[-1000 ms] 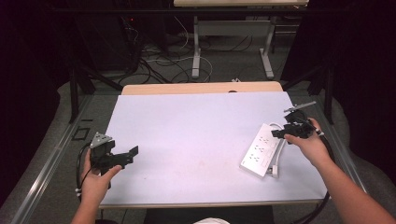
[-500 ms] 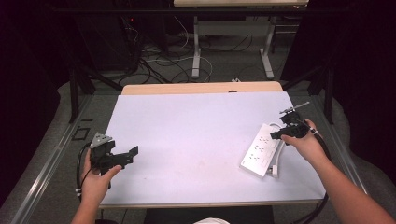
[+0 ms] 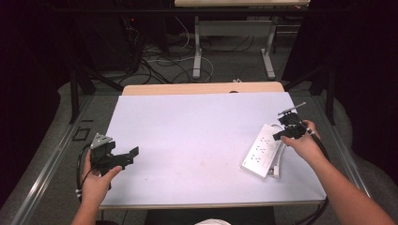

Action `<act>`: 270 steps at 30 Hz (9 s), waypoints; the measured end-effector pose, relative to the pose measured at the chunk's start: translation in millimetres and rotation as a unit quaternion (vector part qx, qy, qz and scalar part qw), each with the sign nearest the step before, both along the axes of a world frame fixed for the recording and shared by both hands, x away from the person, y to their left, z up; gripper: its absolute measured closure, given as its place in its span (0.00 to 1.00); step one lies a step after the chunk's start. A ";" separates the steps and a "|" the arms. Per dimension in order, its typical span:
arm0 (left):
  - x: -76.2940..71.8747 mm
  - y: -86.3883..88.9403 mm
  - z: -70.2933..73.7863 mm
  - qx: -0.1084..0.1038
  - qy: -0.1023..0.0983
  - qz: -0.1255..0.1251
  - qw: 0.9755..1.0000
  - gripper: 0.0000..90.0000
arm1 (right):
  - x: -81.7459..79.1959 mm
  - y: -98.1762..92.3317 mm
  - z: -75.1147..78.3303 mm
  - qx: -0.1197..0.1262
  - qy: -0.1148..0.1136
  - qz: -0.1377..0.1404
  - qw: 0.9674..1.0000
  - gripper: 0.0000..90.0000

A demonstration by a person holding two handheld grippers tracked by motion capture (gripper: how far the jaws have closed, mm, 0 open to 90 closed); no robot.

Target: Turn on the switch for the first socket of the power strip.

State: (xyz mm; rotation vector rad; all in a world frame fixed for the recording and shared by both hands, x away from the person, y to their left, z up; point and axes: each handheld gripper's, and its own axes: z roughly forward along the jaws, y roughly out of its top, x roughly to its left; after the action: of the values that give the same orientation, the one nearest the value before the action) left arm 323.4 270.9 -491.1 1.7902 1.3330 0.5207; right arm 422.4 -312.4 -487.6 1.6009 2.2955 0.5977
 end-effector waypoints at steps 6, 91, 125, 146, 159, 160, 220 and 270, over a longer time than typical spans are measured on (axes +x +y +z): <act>0.2 0.2 -0.6 0.000 0.001 0.001 1.000 0.03 | 2.3 1.8 -2.2 -0.015 0.010 -0.009 1.000 0.86; 0.3 1.4 -1.8 0.003 0.001 0.005 1.000 0.04 | 6.2 -7.9 -22.6 0.033 0.030 -0.057 0.997 1.00; 1.5 1.4 -3.8 0.001 0.004 0.007 1.000 0.05 | 4.7 -9.2 -21.6 0.036 0.020 -0.044 0.998 0.82; 1.7 1.7 -4.4 0.001 0.005 0.008 1.000 0.05 | 2.5 -3.5 -19.7 0.027 -0.040 -0.001 0.999 0.58; 1.5 1.7 -4.3 0.001 0.005 0.007 1.000 0.05 | 3.4 5.1 -12.0 0.022 -0.076 0.030 0.996 0.47; 1.5 1.8 -4.3 0.001 0.004 0.008 1.000 0.05 | 3.7 4.9 -11.2 0.025 -0.080 0.032 0.996 0.46; 1.8 0.5 -3.6 -0.008 0.001 0.004 1.000 0.02 | -8.6 7.7 6.4 0.068 -0.168 0.047 0.982 0.00; 1.0 -4.5 -5.2 -0.010 -0.004 -0.012 1.000 0.00 | -98.0 23.0 0.0 0.123 -0.245 0.095 0.957 0.00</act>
State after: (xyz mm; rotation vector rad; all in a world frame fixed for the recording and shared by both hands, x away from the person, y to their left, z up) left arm 324.4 266.4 -496.3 1.7844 1.3044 0.4988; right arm 324.4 -289.4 -487.6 1.1525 2.0606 1.2160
